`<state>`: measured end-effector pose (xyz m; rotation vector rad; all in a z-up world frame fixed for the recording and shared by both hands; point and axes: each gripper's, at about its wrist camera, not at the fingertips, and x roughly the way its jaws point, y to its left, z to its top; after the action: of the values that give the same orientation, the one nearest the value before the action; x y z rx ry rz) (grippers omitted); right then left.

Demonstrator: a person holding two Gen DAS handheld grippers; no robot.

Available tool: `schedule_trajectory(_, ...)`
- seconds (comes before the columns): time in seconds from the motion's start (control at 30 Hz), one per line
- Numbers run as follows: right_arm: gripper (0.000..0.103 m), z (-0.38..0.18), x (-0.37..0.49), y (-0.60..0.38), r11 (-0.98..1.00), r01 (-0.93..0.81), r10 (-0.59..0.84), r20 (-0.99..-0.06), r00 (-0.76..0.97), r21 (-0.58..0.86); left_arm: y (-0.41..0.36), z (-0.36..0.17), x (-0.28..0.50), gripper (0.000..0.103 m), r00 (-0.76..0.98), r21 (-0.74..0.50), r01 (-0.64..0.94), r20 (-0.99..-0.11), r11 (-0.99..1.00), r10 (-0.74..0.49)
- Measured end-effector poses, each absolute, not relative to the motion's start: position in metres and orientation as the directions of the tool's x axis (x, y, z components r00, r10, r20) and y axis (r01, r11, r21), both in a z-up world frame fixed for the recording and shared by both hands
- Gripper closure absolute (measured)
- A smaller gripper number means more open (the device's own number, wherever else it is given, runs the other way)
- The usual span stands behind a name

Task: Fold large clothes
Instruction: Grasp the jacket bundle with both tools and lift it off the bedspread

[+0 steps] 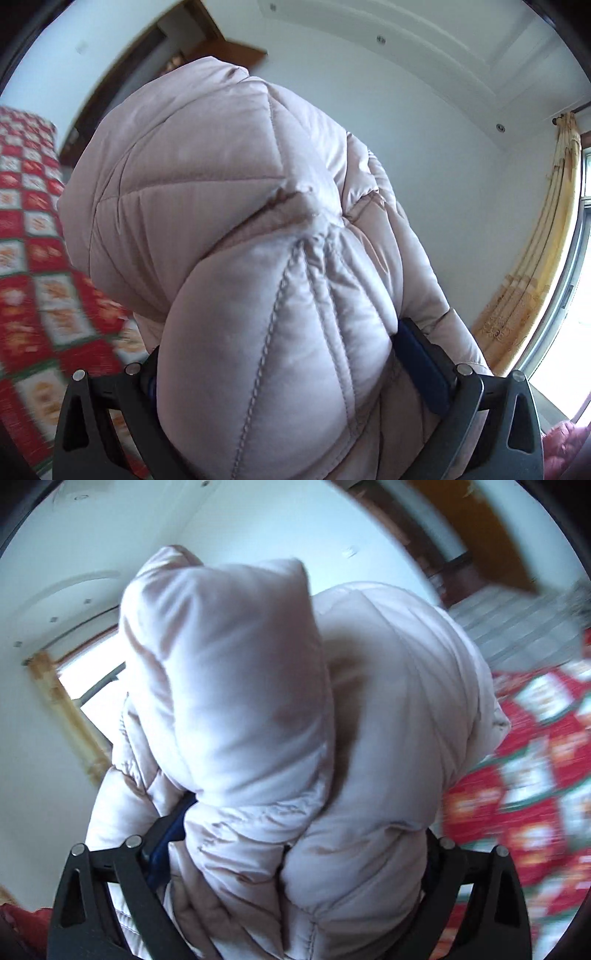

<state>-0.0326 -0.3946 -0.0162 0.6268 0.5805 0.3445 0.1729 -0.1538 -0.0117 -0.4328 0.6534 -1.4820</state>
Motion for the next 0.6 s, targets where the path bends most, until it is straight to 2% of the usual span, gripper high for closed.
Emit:
schedule_trajectory(0.13,0.008,-0.042,-0.042,-0.443,0.819,0.052,0.31,-0.516,0.799,0.572,-0.219,-0.054,0.185,0.001,-0.085,-0.696,0.713,-0.203,0.083,-0.975)
schedule_trajectory(0.27,0.021,-0.086,-0.02,-0.459,0.856,0.192,0.185,-0.632,0.753,0.479,-0.259,-0.112,0.209,0.001,-0.052,-0.715,0.658,-0.36,0.239,-0.932)
schedule_trajectory(0.33,0.022,-0.109,-0.009,-0.463,0.882,0.221,0.138,-0.675,0.725,0.417,-0.257,-0.125,0.217,0.001,-0.011,-0.67,0.671,-0.436,0.316,-0.9)
schedule_trajectory(0.43,0.021,-0.132,0.004,-0.453,0.941,0.265,-0.04,-0.708,0.705,0.21,-0.245,-0.129,0.229,0.001,0.08,-0.557,0.707,-0.55,0.436,-0.831)
schedule_trajectory(0.5,0.015,-0.145,-0.001,-0.449,0.934,0.293,-0.072,-0.696,0.715,0.204,-0.24,-0.128,0.233,0.001,0.113,-0.511,0.715,-0.588,0.476,-0.801)
schedule_trajectory(0.6,0.014,-0.146,-0.007,-0.445,0.937,0.313,-0.125,-0.686,0.717,0.157,-0.238,-0.113,0.221,0.001,0.234,-0.398,0.726,-0.623,0.56,-0.746)
